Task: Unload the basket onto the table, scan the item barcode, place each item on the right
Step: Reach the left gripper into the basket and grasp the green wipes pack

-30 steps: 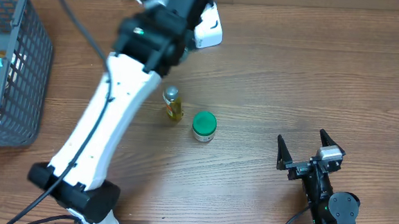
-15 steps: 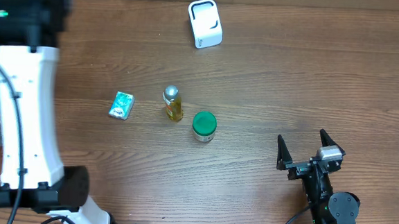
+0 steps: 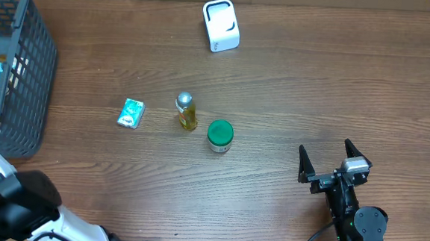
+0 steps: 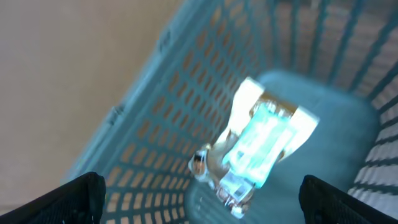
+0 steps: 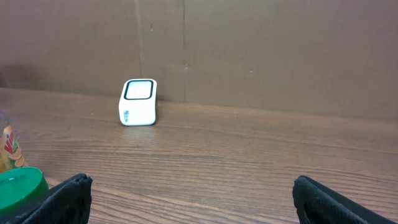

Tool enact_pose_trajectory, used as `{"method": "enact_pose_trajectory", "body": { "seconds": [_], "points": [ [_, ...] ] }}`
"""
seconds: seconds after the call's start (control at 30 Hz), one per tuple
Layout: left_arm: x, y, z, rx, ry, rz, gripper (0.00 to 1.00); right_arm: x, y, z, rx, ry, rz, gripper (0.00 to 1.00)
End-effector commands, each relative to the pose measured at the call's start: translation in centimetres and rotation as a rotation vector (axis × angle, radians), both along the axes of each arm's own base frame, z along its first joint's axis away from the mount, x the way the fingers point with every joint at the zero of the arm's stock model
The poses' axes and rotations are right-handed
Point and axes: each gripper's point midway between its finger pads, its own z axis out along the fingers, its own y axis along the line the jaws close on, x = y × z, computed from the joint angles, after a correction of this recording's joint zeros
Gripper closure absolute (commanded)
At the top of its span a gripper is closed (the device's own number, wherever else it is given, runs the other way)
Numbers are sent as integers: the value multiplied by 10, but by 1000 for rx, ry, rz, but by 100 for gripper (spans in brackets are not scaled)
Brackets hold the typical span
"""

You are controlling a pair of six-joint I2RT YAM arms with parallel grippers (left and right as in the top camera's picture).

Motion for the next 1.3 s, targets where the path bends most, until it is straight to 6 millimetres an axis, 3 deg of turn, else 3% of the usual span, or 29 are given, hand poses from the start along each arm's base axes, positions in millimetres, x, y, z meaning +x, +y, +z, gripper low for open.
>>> {"method": "enact_pose_trajectory", "body": {
  "seconds": [0.0,0.3,0.37,0.4,0.63,0.97,1.27],
  "points": [
    [6,14,-69,-90,144,-66,0,1,-2,-2,-4,-3,-12,0],
    [24,28,-176,-206,339,-150,0,1,-2,-2,-4,-3,-12,0],
    [28,31,-220,-241,416,-186,0,1,-2,-2,-4,-3,-12,0],
    [30,33,-230,-247,426,-183,0,1,-2,-2,-4,-3,-12,0],
    [29,46,-263,-228,489,-154,0,1,-2,-2,-4,-3,-12,0],
    [44,53,-263,-197,431,-173,0,1,-2,-2,-4,-3,-12,0],
    [32,56,-291,-190,468,-158,1,1,-2,-2,-4,-3,-12,0]
  ]
}}
